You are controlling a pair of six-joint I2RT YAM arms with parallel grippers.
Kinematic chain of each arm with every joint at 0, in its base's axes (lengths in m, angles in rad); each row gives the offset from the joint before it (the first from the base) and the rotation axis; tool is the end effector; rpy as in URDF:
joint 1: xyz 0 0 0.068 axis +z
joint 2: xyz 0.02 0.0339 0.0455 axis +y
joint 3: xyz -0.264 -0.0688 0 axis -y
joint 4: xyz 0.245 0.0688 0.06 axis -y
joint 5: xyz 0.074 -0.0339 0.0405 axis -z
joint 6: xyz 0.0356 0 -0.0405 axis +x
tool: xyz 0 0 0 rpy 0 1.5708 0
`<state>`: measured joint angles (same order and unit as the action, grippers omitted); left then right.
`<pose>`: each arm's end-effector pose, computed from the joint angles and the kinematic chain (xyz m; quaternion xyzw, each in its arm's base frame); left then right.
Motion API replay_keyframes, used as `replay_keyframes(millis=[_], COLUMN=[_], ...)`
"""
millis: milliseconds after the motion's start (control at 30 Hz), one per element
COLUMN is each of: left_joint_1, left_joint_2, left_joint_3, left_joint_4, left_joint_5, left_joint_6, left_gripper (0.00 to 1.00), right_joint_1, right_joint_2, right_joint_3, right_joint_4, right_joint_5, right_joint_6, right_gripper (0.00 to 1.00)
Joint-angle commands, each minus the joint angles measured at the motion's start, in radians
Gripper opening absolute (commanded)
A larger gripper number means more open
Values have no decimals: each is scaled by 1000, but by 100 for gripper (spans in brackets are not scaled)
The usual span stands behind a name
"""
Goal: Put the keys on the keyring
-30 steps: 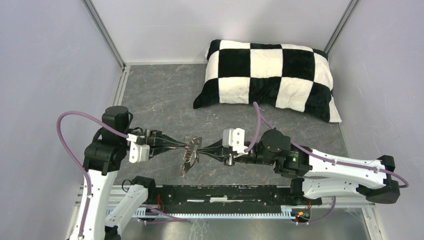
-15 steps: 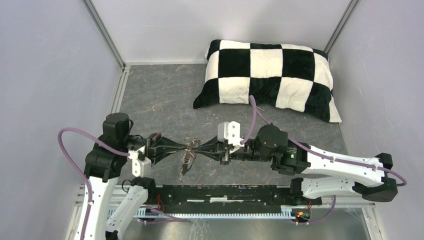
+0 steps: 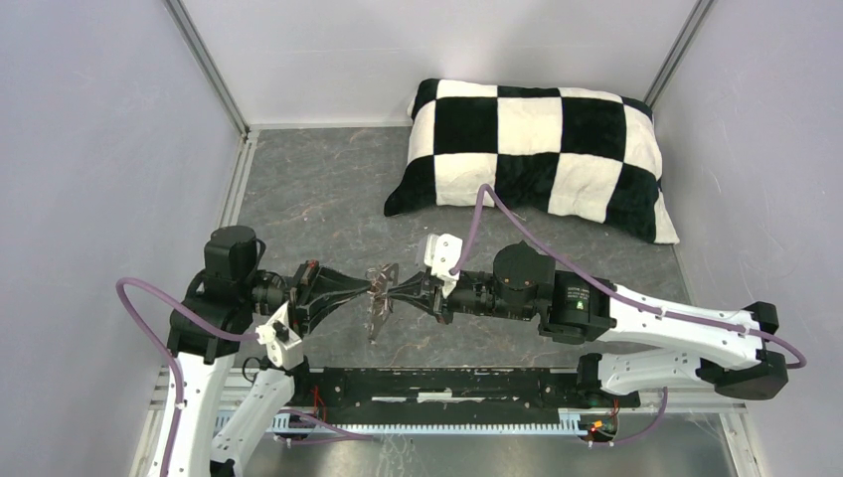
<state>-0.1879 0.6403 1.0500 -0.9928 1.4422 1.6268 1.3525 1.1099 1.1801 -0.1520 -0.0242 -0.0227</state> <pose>0.0668 -0.0486 0.3806 0.7138 0.1607 -0.2026 0.6509 0.0537 0.2462 0.4180 -0.4731 0.5631 0.4250 0.5277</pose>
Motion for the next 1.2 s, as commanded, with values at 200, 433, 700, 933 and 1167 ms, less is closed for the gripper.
replay_keyframes(millis=[200, 433, 700, 933, 1167], left_joint_1=[-19, -28, -37, -42, -44], left_joint_2=[-1, -22, -33, -39, -44], left_joint_3=[-31, -58, -72, -79, -82], left_joint_4=[29, 30, 29, 28, 29], left_joint_5=[26, 12, 10, 6, 4], left_joint_6=[138, 186, 219, 232, 238], left_gripper=[2, 2, 2, 2, 2], right_joint_1=[-19, -22, -26, -29, -34], right_joint_2=[-24, -4, 20, 34, 43], right_joint_3=[37, 47, 62, 69, 80], right_joint_4=[-24, -24, -33, -56, -70], right_joint_5=[32, 26, 34, 48, 63], right_joint_6=[21, 21, 46, 43, 54], right_gripper=[1, 0, 0, 0, 0])
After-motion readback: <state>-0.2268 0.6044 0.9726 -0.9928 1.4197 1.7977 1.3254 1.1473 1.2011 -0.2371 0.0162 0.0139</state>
